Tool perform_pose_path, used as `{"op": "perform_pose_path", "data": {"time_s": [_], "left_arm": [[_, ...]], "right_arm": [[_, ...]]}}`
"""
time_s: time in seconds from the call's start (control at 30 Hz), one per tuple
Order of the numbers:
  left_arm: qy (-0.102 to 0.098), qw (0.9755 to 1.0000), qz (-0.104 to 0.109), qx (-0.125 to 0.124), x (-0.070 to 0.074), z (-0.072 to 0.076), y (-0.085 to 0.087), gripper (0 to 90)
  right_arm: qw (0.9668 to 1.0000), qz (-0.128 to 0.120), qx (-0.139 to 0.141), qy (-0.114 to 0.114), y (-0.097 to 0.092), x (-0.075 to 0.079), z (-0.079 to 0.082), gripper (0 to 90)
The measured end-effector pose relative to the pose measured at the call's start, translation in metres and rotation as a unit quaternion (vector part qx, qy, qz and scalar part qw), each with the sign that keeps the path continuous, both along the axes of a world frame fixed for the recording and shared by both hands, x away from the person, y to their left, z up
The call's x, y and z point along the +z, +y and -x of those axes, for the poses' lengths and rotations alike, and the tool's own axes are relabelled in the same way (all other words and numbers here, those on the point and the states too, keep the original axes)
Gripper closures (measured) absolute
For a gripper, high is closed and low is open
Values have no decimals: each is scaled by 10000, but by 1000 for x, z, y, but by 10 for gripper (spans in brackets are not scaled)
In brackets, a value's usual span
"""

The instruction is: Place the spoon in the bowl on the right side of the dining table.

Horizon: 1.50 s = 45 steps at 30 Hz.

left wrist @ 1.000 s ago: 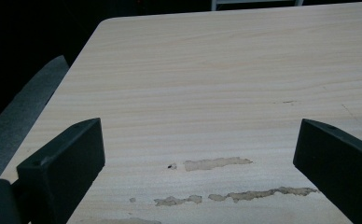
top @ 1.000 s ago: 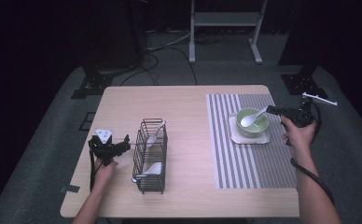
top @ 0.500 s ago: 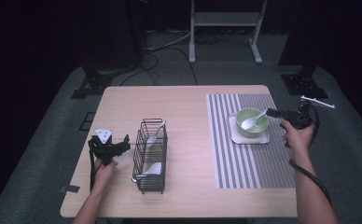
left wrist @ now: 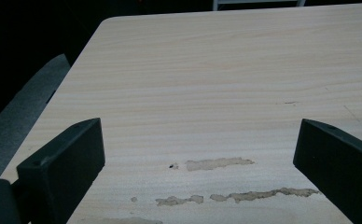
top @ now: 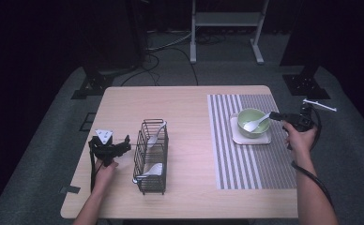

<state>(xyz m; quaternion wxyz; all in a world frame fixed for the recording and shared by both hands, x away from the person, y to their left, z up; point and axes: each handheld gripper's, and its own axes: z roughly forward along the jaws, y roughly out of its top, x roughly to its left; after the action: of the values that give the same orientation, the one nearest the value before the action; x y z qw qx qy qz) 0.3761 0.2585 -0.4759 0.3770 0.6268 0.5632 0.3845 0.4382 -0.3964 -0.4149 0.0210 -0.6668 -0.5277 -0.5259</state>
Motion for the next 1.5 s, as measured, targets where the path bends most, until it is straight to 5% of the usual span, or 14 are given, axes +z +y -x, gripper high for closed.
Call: {"op": "perform_pose_path", "data": {"time_s": [0.53, 1.5], "left_arm": [[-3, 10000, -37, -19, 0, 0, -1, 9], [-11, 10000, -73, -14, 0, 0, -1, 10]], "right_arm": [[9999, 73, -90, 121, -8, -15, 1, 702], [9997, 127, 99, 171, -8, -24, 14, 619]]}}
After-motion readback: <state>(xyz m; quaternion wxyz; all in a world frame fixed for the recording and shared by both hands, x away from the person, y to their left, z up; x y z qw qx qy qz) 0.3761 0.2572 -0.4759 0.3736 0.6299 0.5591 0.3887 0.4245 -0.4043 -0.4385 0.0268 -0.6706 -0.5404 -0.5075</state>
